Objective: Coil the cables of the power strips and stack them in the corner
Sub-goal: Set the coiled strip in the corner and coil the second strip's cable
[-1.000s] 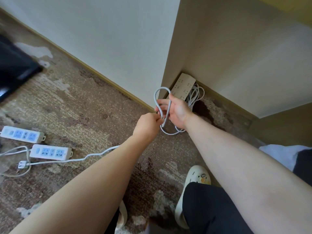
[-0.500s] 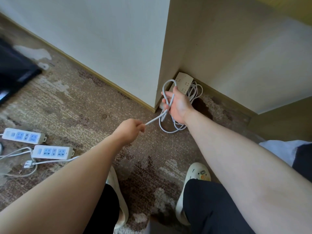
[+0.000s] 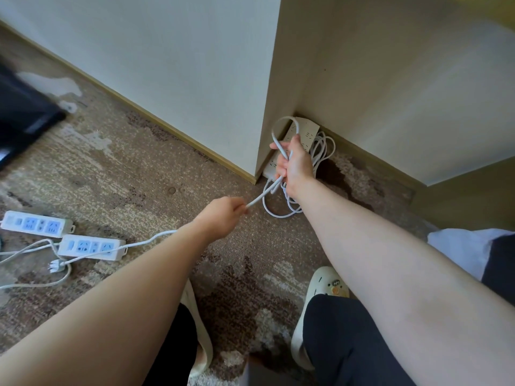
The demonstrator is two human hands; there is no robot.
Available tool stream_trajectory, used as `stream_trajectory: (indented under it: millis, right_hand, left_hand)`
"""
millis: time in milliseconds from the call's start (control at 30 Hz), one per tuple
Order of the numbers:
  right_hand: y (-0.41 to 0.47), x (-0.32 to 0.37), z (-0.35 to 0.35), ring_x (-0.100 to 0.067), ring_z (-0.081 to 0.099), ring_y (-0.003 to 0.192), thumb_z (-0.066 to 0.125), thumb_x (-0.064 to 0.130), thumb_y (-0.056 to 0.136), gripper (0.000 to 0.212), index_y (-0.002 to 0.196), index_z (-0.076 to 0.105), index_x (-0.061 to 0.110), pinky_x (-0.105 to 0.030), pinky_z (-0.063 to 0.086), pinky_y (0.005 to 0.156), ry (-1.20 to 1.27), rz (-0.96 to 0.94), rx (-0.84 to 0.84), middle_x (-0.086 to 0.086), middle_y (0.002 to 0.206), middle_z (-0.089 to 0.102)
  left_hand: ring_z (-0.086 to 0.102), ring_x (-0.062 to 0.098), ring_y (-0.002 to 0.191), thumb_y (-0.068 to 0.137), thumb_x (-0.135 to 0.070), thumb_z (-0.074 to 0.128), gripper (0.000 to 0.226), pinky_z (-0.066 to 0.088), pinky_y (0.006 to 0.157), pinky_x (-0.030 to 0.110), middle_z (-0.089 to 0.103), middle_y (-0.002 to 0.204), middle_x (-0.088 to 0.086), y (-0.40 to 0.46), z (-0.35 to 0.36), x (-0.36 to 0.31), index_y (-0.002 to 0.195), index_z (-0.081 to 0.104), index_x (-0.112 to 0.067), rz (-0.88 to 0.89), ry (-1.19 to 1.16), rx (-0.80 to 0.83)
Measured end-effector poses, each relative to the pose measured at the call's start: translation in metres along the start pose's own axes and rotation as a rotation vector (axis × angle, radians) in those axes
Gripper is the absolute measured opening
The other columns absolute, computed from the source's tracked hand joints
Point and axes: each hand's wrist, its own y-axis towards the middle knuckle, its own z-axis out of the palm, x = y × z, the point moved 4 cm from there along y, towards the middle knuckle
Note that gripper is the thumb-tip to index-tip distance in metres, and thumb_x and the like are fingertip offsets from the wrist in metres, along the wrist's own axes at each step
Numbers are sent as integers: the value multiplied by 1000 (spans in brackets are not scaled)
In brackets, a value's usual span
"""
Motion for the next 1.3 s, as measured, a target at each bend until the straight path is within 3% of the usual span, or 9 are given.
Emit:
stream_trajectory:
  millis: [167,333,533,667,833,1000,1133,1200,1300]
  right_hand:
    - [7,8,-16,-9,22,40,26,48,107,57,85,63,10,-25,24,45,43,0,-37,6,48,28]
    - [2,9,-17,-13,30,44,29,33,107,46,84,61,9,-29,28,52,90,3,7,2,50,34]
    - [-6,16,-25,-6,23,36,35,37,108,47,74,53,11,-21,19,36,-122,-52,-62,4,49,33]
    - [-1,28,-29,-4,29,35,38,32,107,45,68,48,13,-19,22,36,-165,-175,-129,1,54,38]
    - [9,34,-38,-2,35,40,40,26,107,40,69,46,14,-18,27,41,-172,-239,-166,1,58,47]
    - [6,21,-24,-8,34,52,44,18,102,29,73,47,18,-24,26,50,-343,-277,8,4,61,40]
    - [-1,20,-21,-15,38,62,53,22,97,23,76,50,17,-32,31,63,-454,-330,12,2,65,41]
    - [-2,22,-28,-17,44,65,60,24,90,19,74,51,19,-33,36,65,-552,-366,15,1,65,46]
    - [1,23,-37,-10,48,57,63,17,84,13,76,54,23,-29,42,60,-654,-362,-27,8,63,51]
  left_hand:
    - [50,15,60,100,-41,41,37,41,54,25,60,72,-1,-16,-23,50,86,67,-20,-142,0,56]
    - [42,10,45,98,-39,49,29,32,43,23,58,61,-4,-12,-37,18,80,67,-25,-24,71,-55]
    - [54,13,55,98,-39,48,25,41,49,26,61,70,-3,-11,-17,-16,83,61,-24,76,249,-17]
    - [49,11,54,101,-35,43,26,36,47,23,60,73,-3,-16,-14,13,94,65,-23,11,151,60]
    - [58,21,71,99,-38,46,29,45,66,32,64,82,5,-30,-32,72,89,68,-23,-126,96,96]
    - [44,11,47,97,-37,50,29,35,43,22,60,64,-1,-21,-40,44,77,66,-24,-81,120,-36]
    - [47,7,48,96,-37,52,26,32,44,21,59,63,-7,-16,-40,-21,76,64,-26,141,113,-109]
    - [46,5,50,96,-36,53,25,30,46,20,56,63,-9,-18,-35,-29,74,61,-26,193,102,-89]
    - [44,8,51,99,-31,49,23,34,46,19,57,69,-5,-22,-21,0,81,61,-23,74,131,60]
